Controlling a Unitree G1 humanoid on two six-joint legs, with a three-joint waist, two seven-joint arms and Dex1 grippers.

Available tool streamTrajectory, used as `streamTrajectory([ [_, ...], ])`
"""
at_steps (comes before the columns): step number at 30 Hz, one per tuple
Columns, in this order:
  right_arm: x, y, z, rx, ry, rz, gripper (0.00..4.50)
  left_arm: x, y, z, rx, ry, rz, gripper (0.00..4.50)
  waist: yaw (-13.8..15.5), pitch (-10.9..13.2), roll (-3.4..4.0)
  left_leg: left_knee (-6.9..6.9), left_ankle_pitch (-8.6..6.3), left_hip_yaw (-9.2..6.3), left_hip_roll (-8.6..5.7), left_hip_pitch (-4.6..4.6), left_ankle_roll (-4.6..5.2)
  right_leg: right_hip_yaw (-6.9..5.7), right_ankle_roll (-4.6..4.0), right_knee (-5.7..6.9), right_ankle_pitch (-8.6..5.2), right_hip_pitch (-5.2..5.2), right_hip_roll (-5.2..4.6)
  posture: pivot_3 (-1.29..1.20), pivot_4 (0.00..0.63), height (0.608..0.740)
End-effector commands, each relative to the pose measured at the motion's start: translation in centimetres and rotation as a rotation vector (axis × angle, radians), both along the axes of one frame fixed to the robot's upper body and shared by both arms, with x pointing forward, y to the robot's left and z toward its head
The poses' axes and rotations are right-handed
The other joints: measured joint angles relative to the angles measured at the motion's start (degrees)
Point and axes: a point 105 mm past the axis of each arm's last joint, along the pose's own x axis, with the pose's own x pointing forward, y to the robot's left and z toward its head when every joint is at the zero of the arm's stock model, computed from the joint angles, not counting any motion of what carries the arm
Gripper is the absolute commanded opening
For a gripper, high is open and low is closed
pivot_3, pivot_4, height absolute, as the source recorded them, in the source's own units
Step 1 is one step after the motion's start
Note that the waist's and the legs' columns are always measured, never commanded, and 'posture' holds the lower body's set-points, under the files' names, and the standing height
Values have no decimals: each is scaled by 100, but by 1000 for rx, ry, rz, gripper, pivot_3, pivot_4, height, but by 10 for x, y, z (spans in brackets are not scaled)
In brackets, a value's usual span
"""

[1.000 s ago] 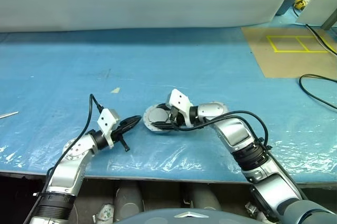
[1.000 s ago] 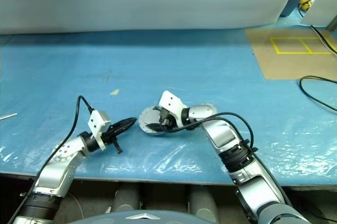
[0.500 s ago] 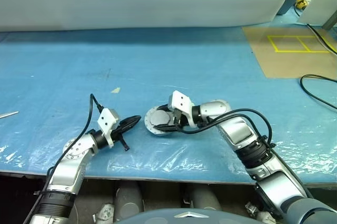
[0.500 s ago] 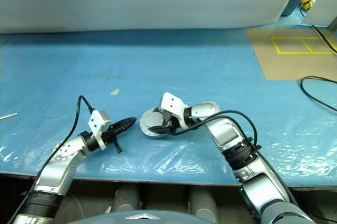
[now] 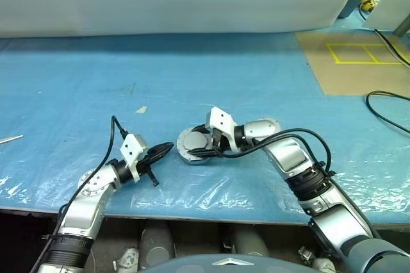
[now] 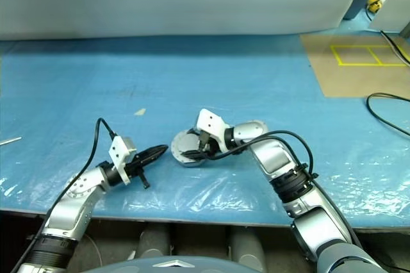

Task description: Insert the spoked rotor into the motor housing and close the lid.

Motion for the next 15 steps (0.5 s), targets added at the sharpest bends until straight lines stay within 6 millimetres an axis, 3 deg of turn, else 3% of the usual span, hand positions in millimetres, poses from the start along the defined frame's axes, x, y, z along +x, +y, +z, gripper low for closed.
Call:
streamTrajectory([
  [1, 0, 5, 7, 4, -39, 21, 2973, -3, -2, 10, -6, -33, -17, 0, 0, 0, 0, 0, 0, 0, 0, 0, 0, 0, 0, 0, 0, 0, 0, 0, 150, 740],
  [9, -6, -4, -23, -89, -38, 20, 2973, -3, 0, 11, -5, -33, -10, 0, -2, 0, 0, 0, 0, 0, 0, 2, 0, 0, 0, 1, 0, 1, 0, 0, 150, 740],
  [15, -6, -10, -32, -113, -5, 13, 2973, -1, -2, 16, -10, -41, -11, 0, -1, -1, -1, 1, 0, 0, -1, 6, 0, 1, 0, 1, 0, 4, -1, 0, 150, 740],
])
